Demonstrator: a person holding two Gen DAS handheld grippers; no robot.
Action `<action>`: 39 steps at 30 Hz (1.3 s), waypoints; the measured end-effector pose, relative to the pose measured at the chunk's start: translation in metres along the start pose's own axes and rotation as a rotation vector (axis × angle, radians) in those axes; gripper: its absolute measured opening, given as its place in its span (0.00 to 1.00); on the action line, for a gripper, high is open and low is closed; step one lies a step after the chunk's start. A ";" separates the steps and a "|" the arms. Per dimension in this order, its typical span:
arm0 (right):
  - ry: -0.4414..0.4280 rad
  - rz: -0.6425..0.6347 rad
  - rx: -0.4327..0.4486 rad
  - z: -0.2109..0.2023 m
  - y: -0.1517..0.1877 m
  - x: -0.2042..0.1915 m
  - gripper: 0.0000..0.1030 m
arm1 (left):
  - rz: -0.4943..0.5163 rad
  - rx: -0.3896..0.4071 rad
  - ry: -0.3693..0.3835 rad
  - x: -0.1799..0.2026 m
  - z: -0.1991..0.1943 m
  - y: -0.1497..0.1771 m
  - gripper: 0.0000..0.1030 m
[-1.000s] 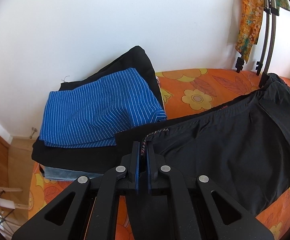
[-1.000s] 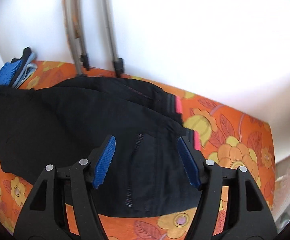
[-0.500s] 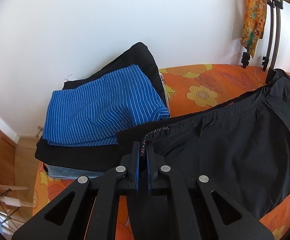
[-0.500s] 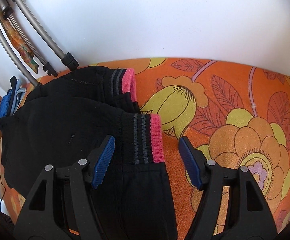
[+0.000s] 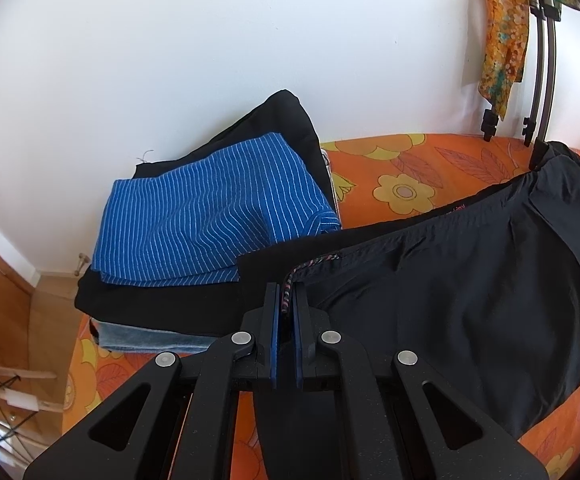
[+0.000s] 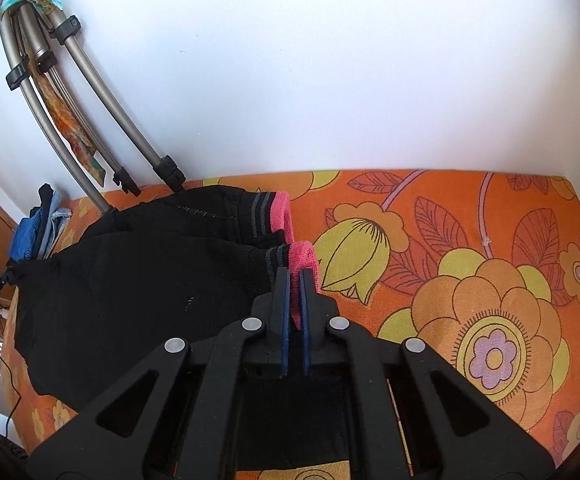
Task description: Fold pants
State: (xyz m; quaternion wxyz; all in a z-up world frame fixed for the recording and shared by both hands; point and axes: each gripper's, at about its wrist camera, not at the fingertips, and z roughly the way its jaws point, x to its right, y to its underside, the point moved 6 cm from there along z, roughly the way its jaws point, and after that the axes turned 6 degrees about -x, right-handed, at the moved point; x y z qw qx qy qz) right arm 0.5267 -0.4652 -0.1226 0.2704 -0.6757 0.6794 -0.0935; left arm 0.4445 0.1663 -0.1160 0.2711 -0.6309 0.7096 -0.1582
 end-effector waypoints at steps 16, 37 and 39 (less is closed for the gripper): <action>0.172 -0.139 0.085 0.041 -0.084 -0.033 0.03 | -0.040 -0.009 -0.026 -0.018 -0.006 0.011 0.04; 0.103 -0.106 0.081 -0.036 -0.011 -0.055 0.40 | -0.135 0.006 0.048 -0.049 -0.015 0.016 0.42; 0.093 -0.133 0.059 -0.038 0.003 -0.072 0.40 | -0.132 -0.008 0.059 -0.047 -0.008 0.018 0.42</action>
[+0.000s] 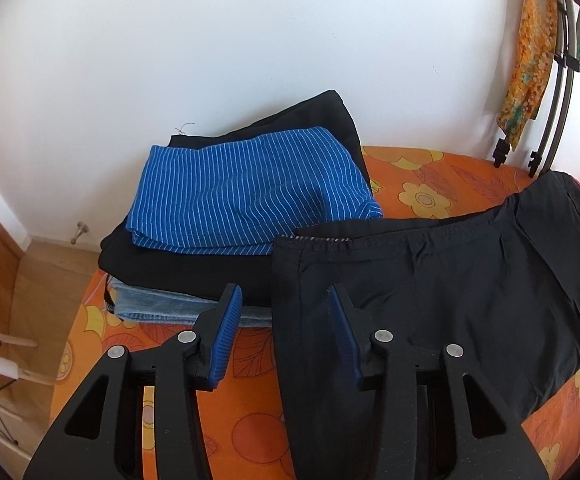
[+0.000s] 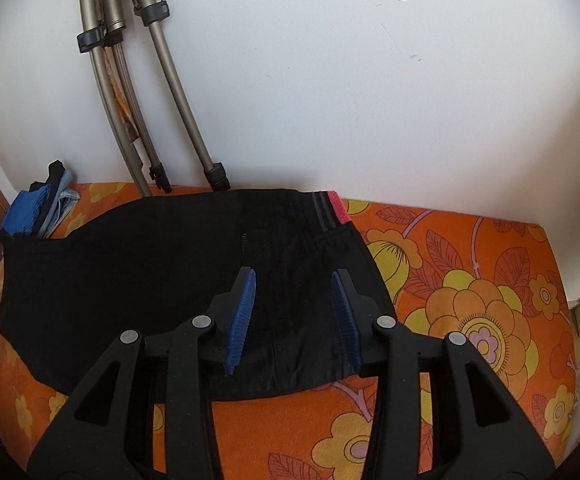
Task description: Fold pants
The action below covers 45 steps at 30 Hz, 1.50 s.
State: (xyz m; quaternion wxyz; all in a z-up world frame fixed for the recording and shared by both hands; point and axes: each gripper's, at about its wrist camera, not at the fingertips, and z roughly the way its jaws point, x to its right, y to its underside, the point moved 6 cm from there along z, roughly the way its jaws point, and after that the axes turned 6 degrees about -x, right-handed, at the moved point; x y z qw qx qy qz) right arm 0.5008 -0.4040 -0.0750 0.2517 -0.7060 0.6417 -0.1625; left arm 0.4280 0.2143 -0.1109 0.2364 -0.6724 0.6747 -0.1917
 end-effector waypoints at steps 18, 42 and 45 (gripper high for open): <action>-0.258 0.055 -0.251 0.022 0.114 -0.128 0.56 | 0.284 0.015 0.358 0.172 -0.076 0.042 0.42; -0.409 0.310 -0.267 0.052 0.090 -0.134 0.09 | 0.447 -0.090 0.549 0.351 -0.057 0.086 0.42; -0.423 0.317 -0.241 0.046 0.081 -0.133 0.07 | 0.447 -0.087 0.574 0.363 -0.058 0.086 0.42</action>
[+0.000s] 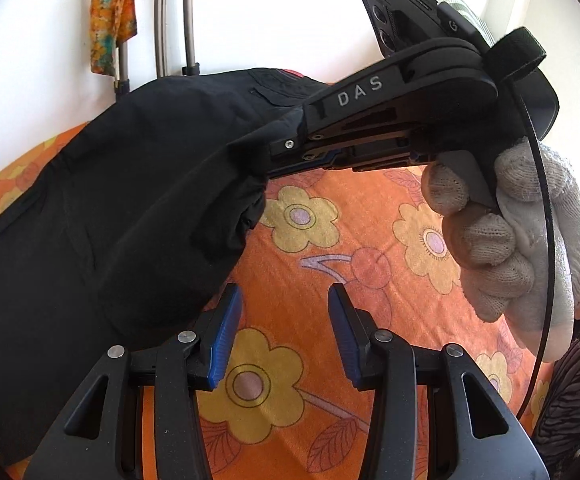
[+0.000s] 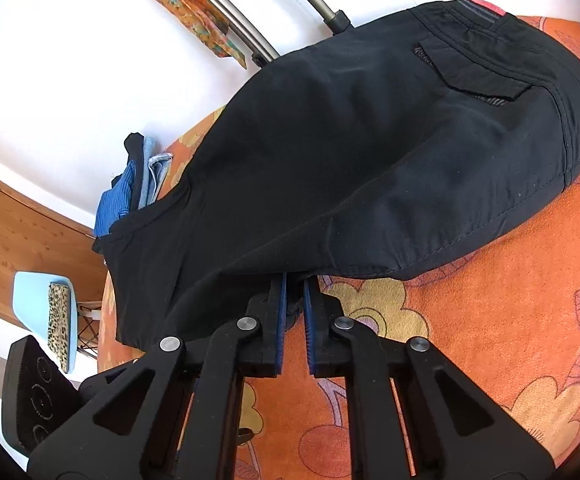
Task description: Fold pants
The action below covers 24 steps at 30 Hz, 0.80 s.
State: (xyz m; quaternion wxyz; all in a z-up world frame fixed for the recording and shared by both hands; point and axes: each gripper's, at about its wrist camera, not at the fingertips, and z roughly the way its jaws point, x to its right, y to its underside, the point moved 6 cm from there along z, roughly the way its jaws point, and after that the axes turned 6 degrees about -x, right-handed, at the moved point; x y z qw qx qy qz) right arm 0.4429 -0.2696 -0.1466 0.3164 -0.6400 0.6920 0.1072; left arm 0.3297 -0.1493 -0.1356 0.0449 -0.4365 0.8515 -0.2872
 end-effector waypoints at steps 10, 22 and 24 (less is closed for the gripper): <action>-0.085 0.044 0.016 -0.022 -0.005 -0.007 0.06 | -0.007 0.061 -0.133 -0.012 0.008 -0.014 0.42; -0.098 0.047 0.015 -0.023 -0.003 -0.007 0.06 | 0.041 0.103 -0.200 -0.012 0.013 -0.027 0.42; -0.100 0.048 0.019 -0.024 -0.004 -0.008 0.06 | 0.031 0.116 -0.212 -0.011 0.019 -0.033 0.42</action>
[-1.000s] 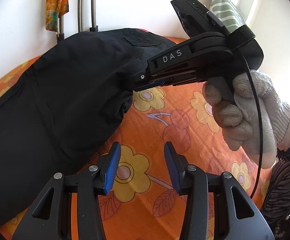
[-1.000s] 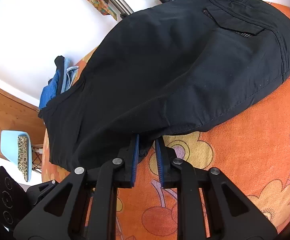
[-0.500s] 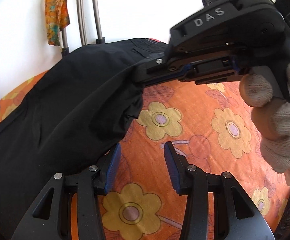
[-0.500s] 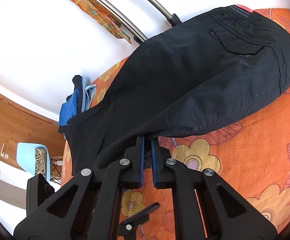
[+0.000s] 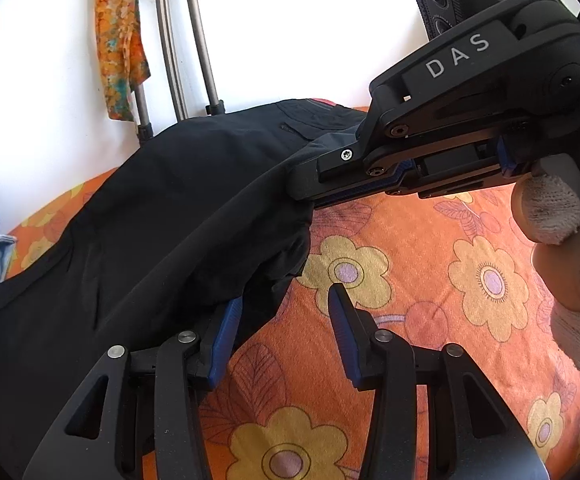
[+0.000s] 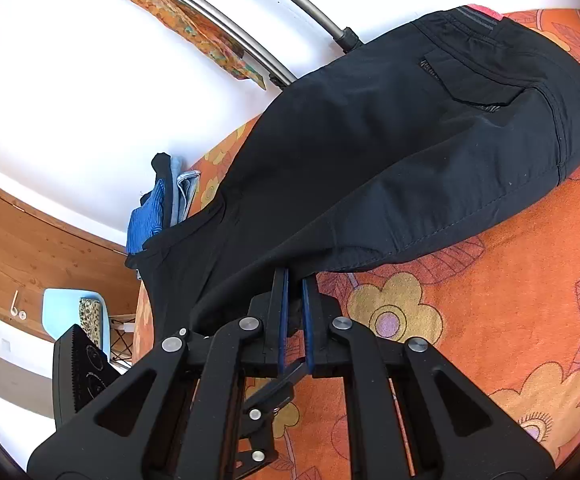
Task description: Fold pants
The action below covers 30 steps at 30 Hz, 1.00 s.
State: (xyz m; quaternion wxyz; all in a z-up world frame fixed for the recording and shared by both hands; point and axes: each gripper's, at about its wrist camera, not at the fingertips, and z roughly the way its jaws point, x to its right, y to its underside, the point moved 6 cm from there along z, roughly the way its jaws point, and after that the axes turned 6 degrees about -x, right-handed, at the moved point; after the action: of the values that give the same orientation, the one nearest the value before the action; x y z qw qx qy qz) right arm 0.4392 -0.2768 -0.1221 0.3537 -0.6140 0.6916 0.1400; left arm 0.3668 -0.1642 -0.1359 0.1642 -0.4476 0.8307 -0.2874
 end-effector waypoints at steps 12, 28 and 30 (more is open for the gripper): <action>-0.033 0.070 0.041 -0.029 -0.007 0.030 0.31 | -0.120 0.006 0.057 -0.025 0.008 -0.010 0.04; 0.063 0.409 0.181 -0.059 -0.044 0.155 0.63 | -0.011 -0.032 0.197 -0.004 -0.038 -0.012 0.01; 0.063 0.429 0.211 -0.062 -0.051 0.160 0.65 | 0.010 -0.040 0.209 0.002 -0.041 -0.010 0.01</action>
State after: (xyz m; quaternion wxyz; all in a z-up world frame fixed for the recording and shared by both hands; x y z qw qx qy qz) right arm 0.4689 -0.4460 -0.1716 0.3562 -0.4169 0.8276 0.1197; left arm 0.3507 -0.1566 -0.0980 0.0692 -0.4144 0.8510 -0.3151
